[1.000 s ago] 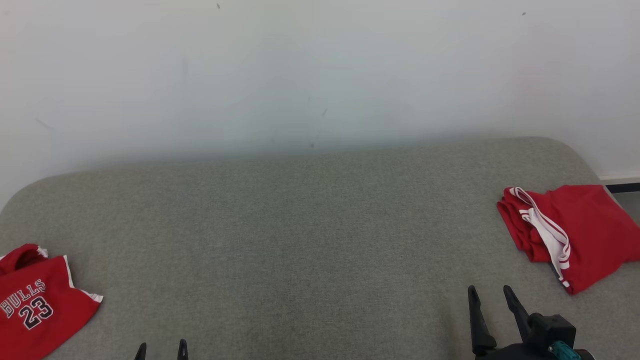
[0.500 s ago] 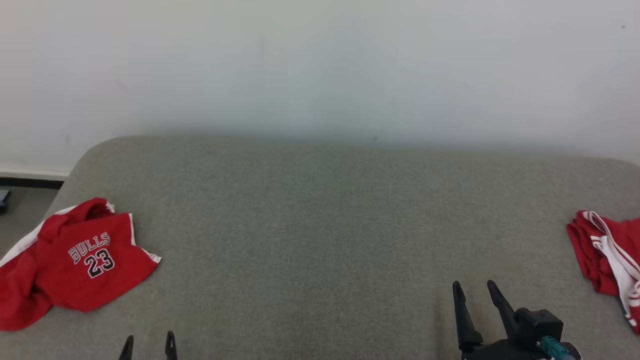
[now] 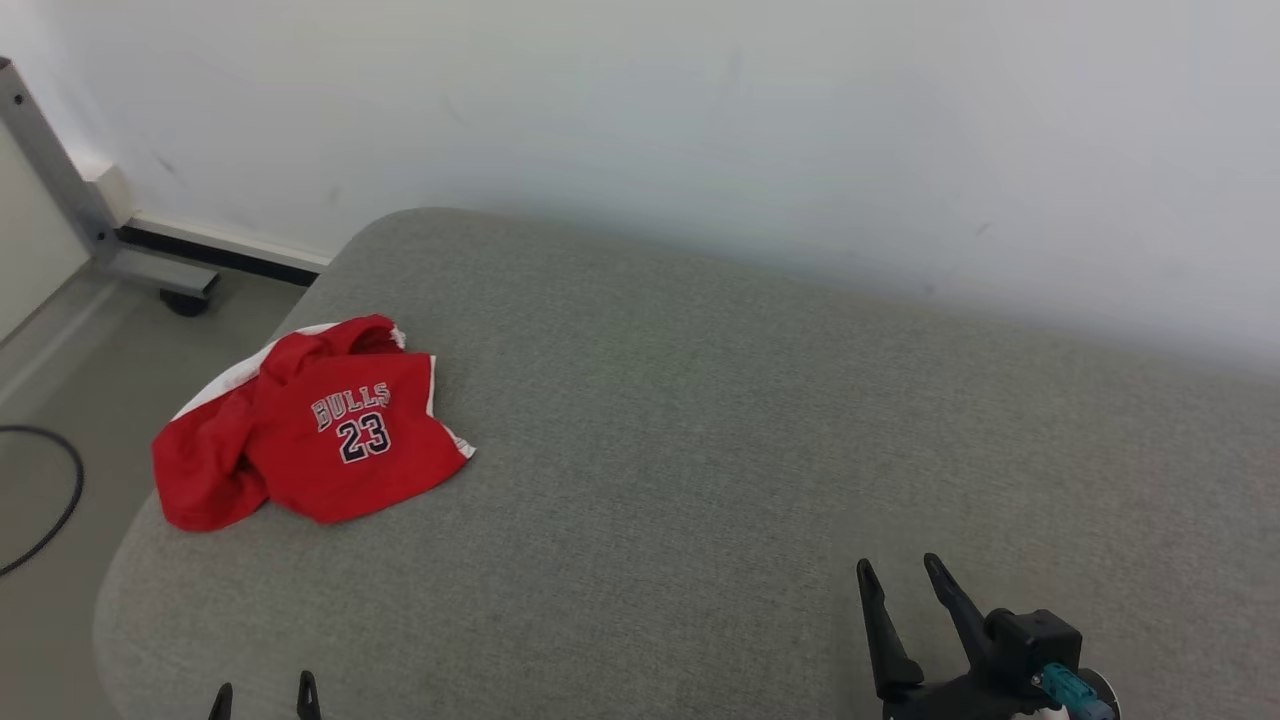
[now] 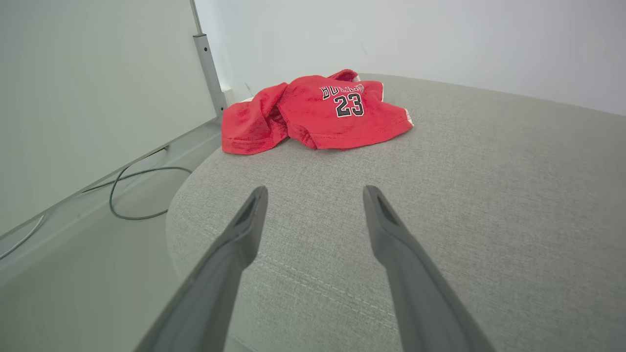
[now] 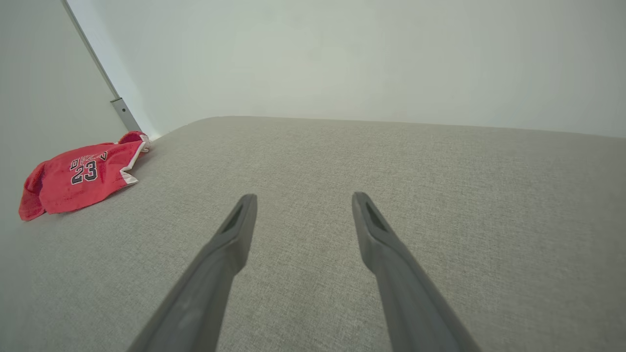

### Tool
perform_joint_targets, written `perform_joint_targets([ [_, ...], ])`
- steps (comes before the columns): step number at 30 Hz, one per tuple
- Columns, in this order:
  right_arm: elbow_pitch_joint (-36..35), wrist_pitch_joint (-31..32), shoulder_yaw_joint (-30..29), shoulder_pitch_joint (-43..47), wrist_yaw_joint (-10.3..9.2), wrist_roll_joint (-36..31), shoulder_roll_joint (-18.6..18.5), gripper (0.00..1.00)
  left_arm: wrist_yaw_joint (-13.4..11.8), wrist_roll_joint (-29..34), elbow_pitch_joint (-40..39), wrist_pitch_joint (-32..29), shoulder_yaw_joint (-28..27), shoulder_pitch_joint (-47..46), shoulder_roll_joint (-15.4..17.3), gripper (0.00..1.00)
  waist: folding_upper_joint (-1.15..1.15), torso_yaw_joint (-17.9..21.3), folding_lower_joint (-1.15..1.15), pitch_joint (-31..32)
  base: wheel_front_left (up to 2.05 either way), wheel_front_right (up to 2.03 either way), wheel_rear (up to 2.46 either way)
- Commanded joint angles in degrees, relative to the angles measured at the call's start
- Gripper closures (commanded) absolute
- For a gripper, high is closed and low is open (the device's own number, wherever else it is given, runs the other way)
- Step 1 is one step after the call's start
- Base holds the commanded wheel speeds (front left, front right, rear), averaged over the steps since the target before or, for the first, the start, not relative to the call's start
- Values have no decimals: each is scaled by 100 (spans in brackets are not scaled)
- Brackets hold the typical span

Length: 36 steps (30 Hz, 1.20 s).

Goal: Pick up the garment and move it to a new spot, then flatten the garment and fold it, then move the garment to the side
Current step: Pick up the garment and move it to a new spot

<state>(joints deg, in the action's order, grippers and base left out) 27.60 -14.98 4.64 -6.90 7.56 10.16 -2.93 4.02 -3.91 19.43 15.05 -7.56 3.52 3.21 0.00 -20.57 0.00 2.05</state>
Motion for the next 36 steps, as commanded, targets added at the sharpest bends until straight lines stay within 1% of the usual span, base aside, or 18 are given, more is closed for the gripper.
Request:
perform_joint_targets([
  [1, 1, -25, 50, -36, -17, 48, 6, 0, 2, 11, 13, 17, -31, -7, 9, 0, 0, -457, 0, -89, 0, 0, 0],
  [8, -28, -25, 242, -129, -17, 70, 5, 0, -27, 2, -7, 17, -133, 43, -5, 0, 0, -857, 0, -184, 0, 0, 0],
  [17, 56, -25, 549, -389, -17, -11, 2, 0, -98, -107, -201, 17, -316, 119, -26, 0, 0, -983, 0, -397, 0, 0, 0],
  [25, 156, -25, 627, -464, -17, 18, 2, 0, -127, -118, -280, 17, -365, 212, -33, 0, 0, -990, 0, -414, 0, 0, 0],
  [30, 129, -25, 536, -391, -17, -26, 1, 0, 8, -172, -198, 17, -299, 136, -34, 0, 0, -971, 0, -379, 0, 0, 0],
  [33, 58, -25, 443, -313, -17, -74, 2, 0, 144, -255, -53, 17, -266, -3, -24, 0, 0, -964, 0, -358, 0, 0, 0],
  [36, -31, -25, 362, -206, -17, -123, 2, 0, 250, -302, 173, 17, -238, -241, 151, 0, 0, -959, 0, -361, 0, 0, 0],
])
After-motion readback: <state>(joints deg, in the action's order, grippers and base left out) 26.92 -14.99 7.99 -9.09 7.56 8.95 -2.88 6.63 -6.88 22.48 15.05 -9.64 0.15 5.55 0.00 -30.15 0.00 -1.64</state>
